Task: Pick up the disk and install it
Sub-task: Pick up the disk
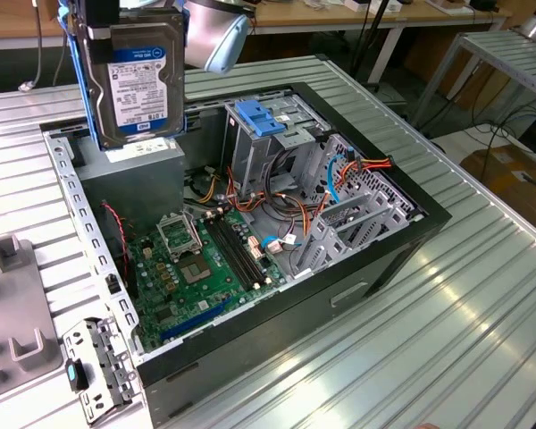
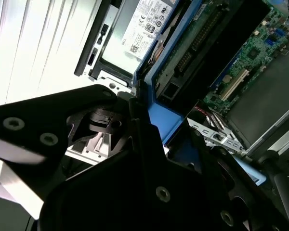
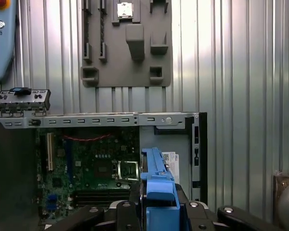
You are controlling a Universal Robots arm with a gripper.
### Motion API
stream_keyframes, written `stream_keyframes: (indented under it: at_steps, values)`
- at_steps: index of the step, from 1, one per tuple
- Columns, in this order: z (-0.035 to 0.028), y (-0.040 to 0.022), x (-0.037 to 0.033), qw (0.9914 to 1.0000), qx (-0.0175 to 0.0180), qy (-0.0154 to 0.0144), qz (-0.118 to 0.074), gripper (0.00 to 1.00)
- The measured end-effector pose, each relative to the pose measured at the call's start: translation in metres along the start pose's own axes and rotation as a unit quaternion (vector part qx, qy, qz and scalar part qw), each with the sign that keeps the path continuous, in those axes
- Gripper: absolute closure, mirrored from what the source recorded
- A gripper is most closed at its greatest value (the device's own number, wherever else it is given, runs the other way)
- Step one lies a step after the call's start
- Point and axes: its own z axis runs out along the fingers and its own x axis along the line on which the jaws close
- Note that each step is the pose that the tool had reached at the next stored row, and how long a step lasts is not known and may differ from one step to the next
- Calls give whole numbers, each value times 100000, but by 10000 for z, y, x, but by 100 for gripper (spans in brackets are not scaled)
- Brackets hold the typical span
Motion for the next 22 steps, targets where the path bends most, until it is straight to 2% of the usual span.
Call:
stream_keyframes:
  at_steps: [4, 10, 13, 15, 22]
  values:
    - [31, -56, 115, 100000, 0, -3, -2, 63]
    - [66, -148, 250, 100000, 8, -14, -2, 63]
    - [88, -250, 321, 100000, 4, -10, -3, 63]
    - [90, -273, 326, 100000, 0, -6, -4, 63]
    - [90, -274, 326, 100000, 1, -6, 0, 63]
